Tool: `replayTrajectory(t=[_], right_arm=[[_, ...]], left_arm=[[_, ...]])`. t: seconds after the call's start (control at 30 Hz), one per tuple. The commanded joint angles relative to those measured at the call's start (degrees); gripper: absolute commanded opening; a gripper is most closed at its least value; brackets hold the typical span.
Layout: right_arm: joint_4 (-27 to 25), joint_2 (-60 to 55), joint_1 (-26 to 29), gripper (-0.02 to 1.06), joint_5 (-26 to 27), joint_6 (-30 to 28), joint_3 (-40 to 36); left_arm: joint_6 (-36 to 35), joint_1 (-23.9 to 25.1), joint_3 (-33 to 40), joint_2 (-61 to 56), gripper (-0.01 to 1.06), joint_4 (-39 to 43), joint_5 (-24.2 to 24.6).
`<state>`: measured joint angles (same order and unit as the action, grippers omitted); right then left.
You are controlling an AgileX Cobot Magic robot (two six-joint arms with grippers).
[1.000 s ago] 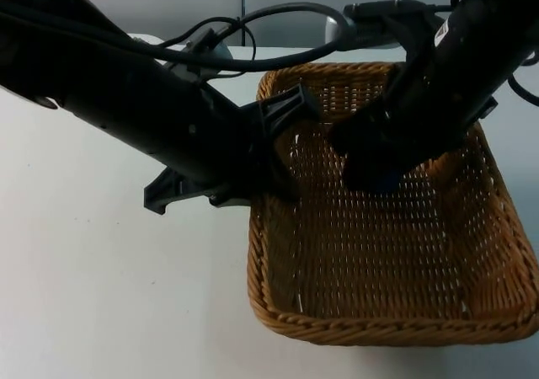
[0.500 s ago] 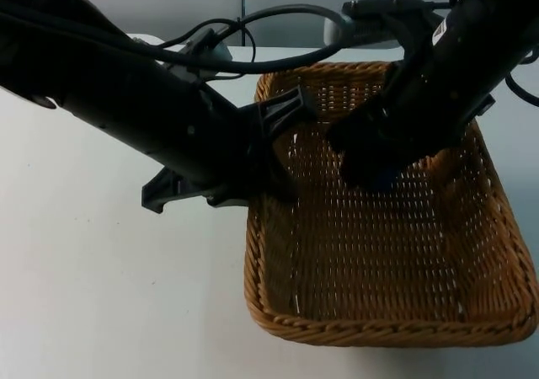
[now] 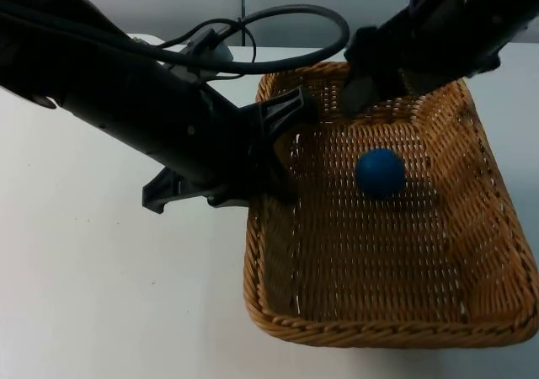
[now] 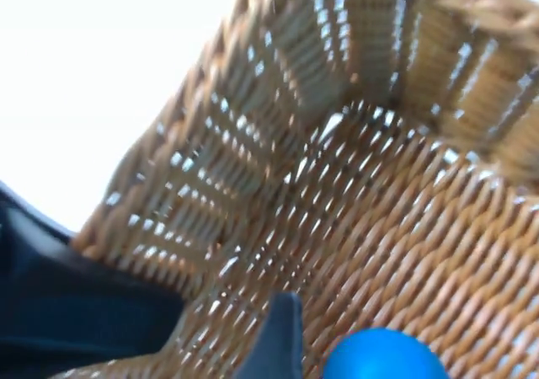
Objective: Pick up the basket with the left hand and place the ball into the basket with the right hand.
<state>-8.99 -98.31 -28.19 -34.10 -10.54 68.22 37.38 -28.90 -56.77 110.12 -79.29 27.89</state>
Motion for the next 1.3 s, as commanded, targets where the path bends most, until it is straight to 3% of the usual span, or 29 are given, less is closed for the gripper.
replayTrajectory(t=[0.0, 0.33, 0.6, 0.93, 1.27], right_arm=[[0.7, 3.8, -0.2, 0.78, -0.4, 0.1, -0.1], [1.6, 19.5, -0.2, 0.78, -2.1, 0.1, -0.1], [1.6, 28.9, -0.2, 0.78, -5.3, 0.1, -0.1], [1.6, 32.4, -0.2, 0.78, -9.1, -0.6, -0.2], [1.6, 32.4, -0.2, 0.78, -10.2, -0.9, -0.2]], left_arm=[[-0.3, -0.6, -0.6, -0.4, 0.15, -1.1, 1.3], [-0.4, -0.6, -0.6, -0.4, 0.15, -2.3, 0.1], [-0.4, -0.6, -1.2, 0.3, 0.15, -3.2, -3.6], [-0.3, -0.6, -7.5, 6.9, 0.15, -3.4, -2.3], [-0.3, -0.6, -9.2, 13.3, 0.15, -3.2, -2.6]])
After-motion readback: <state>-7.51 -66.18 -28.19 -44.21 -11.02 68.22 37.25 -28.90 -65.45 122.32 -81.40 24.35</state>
